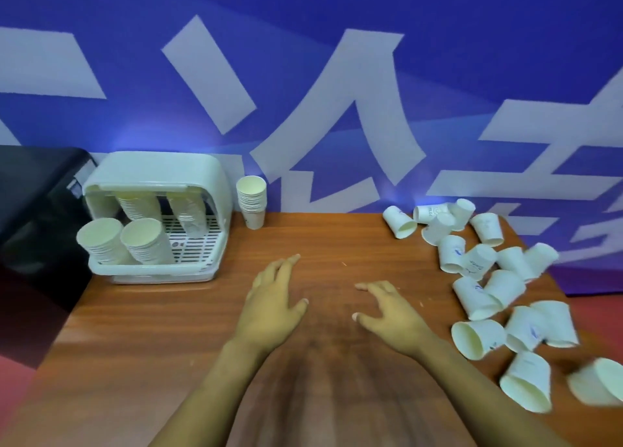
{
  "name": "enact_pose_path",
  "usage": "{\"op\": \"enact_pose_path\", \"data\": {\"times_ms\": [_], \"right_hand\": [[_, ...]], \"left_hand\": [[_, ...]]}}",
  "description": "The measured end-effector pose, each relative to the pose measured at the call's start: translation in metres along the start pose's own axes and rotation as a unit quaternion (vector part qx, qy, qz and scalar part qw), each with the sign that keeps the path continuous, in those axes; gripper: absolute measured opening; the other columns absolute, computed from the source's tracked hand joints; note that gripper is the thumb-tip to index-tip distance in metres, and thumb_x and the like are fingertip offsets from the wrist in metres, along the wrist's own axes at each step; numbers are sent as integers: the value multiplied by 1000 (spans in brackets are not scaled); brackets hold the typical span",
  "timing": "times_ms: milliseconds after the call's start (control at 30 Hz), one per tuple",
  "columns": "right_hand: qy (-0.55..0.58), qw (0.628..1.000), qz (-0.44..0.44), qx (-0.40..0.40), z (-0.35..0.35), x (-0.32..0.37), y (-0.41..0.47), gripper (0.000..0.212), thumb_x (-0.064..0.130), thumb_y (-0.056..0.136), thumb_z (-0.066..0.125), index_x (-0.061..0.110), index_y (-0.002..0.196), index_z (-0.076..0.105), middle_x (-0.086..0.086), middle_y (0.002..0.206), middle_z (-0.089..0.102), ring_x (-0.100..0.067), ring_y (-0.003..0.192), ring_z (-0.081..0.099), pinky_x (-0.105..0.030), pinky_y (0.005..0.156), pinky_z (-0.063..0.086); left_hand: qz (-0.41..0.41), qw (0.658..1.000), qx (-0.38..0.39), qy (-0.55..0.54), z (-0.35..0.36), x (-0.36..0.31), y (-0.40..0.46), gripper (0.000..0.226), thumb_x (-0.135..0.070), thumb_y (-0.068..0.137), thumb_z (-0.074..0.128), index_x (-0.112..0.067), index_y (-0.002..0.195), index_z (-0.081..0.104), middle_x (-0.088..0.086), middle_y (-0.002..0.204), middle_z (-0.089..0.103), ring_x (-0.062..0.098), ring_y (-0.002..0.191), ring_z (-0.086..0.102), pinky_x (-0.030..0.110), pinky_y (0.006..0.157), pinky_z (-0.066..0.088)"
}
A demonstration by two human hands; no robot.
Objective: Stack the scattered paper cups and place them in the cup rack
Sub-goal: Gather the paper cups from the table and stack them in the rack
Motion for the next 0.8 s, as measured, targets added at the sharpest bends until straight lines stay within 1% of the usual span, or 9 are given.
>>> {"op": "enact_pose_path", "data": {"times_ms": [67,167,333,433,567,633,700,733,800], "right_hand": [[4,1000,12,2,-12,-34,-17,54,33,86,64,26,135,45,7,131,40,-12,115,49,-25,99,38],[10,1000,21,8,-20,-70,-37,54,31,85,66,24,135,46,4,131,41,-13,115,49,-28,99,40],[33,999,20,0,-28,-96,-48,55,30,84,67,26,134,46,3,134,40,-20,127,43,-30,102,39],[18,999,27,-4,-34,-110,-56,55,32,84,67,28,134,44,4,133,41,-12,115,46,-20,93,38],[-1,998,57,-3,-50,-143,-67,60,30,82,68,29,136,42,6,129,42,-13,118,46,-27,98,41],[-15,997,76,-9,-60,-162,-71,61,24,81,69,28,135,42,6,128,42,-15,116,47,-29,96,42],[-27,996,84,-3,-66,-184,-77,64,21,79,68,27,137,40,4,135,41,-17,117,47,-30,96,43],[-41,995,85,11,-68,-194,-80,66,21,79,67,27,139,39,4,138,40,-18,118,48,-30,95,44],[-135,987,61,69,-68,-216,-85,68,25,80,64,30,141,34,5,140,38,-18,119,47,-29,92,44]], "left_hand": [[-1,1000,19,3,31,-24,-7,76,-33,82,65,-31,147,24,-4,149,31,18,137,29,37,113,28],[-21,998,63,13,69,-46,-26,78,-33,83,64,-35,147,20,-6,150,26,18,138,25,38,113,28],[-32,995,87,31,89,-61,-28,79,-34,84,62,-37,148,15,-3,153,22,20,140,21,39,113,27],[-24,996,85,14,97,-71,-17,78,-34,84,63,-37,147,17,-3,152,23,19,140,22,38,114,26],[-15,994,111,1,132,-87,-2,81,-35,82,67,-37,147,20,-2,151,27,21,138,27,38,113,29],[-7,991,133,15,149,-95,5,82,-36,81,67,-37,148,18,-1,151,27,22,139,26,39,112,29],[2,989,145,31,160,-101,8,82,-37,82,66,-37,148,18,1,150,28,23,139,26,40,112,30],[2,988,150,37,164,-104,9,81,-38,82,66,-37,148,18,1,150,28,23,138,26,40,112,30],[-10,985,165,46,173,-107,10,80,-39,83,65,-37,148,17,2,150,27,25,138,25,39,112,30]]}}
Point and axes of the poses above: each hand's wrist, its own y-axis towards the middle knuckle, its own z-axis out of the palm, x = y × z, the point moved 3 cm from there along y, towards the middle knuckle
